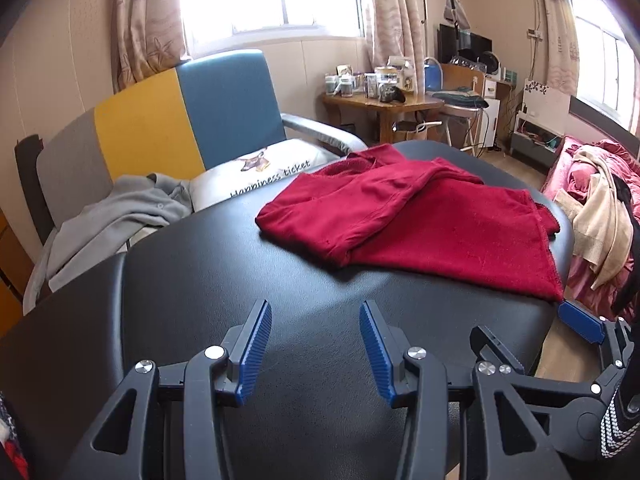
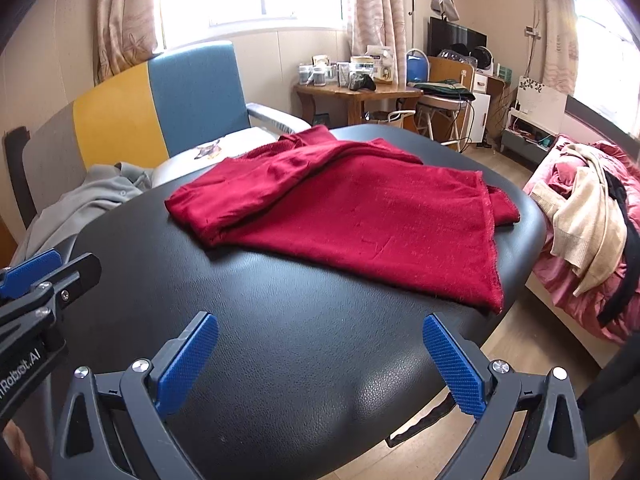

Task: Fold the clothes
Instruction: 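Reach both grippers toward the crumpled red sweater on the table, then grasp the sweater edge with the left gripper and lift it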

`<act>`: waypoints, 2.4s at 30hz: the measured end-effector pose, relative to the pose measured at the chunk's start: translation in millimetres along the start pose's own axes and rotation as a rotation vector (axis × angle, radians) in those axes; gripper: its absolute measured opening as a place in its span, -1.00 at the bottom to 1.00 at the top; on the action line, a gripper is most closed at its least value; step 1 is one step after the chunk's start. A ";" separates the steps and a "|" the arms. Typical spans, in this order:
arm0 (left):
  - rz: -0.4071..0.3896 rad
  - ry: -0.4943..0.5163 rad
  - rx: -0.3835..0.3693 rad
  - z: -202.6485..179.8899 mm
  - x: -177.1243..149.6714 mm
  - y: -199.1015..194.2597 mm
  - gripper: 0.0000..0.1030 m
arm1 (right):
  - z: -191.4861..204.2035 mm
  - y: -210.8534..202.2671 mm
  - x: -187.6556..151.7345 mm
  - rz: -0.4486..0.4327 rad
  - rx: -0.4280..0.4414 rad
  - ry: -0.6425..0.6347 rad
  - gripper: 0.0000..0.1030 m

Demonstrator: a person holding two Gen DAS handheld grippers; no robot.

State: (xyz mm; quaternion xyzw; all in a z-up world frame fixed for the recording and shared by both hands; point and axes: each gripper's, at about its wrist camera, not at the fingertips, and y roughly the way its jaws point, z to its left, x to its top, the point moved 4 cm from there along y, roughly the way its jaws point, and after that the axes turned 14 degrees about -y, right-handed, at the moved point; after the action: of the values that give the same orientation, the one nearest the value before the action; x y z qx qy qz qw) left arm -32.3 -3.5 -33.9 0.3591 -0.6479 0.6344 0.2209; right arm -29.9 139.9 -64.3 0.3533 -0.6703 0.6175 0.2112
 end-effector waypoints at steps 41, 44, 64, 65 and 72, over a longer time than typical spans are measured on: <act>0.249 -0.151 -0.120 104.2 -28.2 35.5 -0.12 | 142.7 -10.1 4.9 0.110 0.798 -0.156 0.99; 0.198 0.048 -0.120 63.3 1.3 38.1 -0.12 | 108.9 -16.0 20.9 0.060 0.781 -0.061 1.00; 0.276 0.626 -0.019 -90.7 37.7 216.2 -0.60 | -21.9 67.3 -7.0 0.061 0.667 0.498 1.00; 0.292 0.571 -0.045 -86.6 40.0 218.1 -0.81 | -20.4 69.1 -5.7 0.054 0.670 0.503 1.00; 0.248 -0.312 -0.478 36.7 112.0 154.9 -0.87 | -34.6 58.4 -21.5 -0.002 0.665 0.466 1.00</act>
State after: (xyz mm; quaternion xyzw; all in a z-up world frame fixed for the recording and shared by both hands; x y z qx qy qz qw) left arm -213.7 -70.0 -57.1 0.3081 -0.8437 0.4234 0.1179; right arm -63.9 177.5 -114.2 0.2535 -0.3679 0.8640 0.2321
